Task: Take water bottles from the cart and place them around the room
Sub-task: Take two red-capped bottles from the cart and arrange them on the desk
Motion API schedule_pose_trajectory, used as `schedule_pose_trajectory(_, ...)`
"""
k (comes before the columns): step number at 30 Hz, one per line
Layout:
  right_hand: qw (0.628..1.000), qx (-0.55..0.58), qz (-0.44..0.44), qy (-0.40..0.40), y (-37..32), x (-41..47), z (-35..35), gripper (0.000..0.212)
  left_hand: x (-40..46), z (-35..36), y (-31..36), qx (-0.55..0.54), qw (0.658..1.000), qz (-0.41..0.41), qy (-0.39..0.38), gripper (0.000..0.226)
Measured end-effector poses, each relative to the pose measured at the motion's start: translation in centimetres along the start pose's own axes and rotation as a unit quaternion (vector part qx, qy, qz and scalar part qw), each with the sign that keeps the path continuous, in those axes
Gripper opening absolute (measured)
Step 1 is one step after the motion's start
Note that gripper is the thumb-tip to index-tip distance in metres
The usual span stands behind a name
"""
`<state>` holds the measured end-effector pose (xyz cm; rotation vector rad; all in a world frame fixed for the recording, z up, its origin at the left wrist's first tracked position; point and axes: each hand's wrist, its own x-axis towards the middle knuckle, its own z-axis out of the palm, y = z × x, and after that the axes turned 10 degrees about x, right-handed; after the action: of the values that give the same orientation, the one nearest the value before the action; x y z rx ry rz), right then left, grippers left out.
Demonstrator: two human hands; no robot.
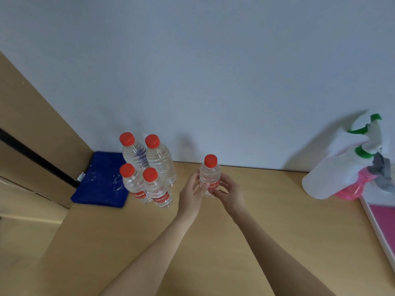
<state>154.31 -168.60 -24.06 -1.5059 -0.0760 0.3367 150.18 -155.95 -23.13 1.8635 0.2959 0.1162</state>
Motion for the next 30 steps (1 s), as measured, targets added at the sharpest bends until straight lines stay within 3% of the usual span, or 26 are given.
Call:
schedule_pose_trajectory(10,1.0,-0.028,0.0,0.012,1.4,-6.3,3.3,0.048,-7.1,-3.0,-1.4,-0.005,1.0,-0.011,0.016,0.05)
schedule_pose_trajectory(23,1.0,-0.024,-0.009,-0.014,3.0,-9.1,15.3,0.051,-11.0,-14.2,-5.3,0.011,0.999,-0.017,0.046,0.049)
schedule_pose_trajectory(30,0.999,-0.041,-0.001,-0.011,3.4,-9.3,17.6,0.052,-10.7,-17.2,-6.2,0.019,1.0,-0.011,-0.003,0.053)
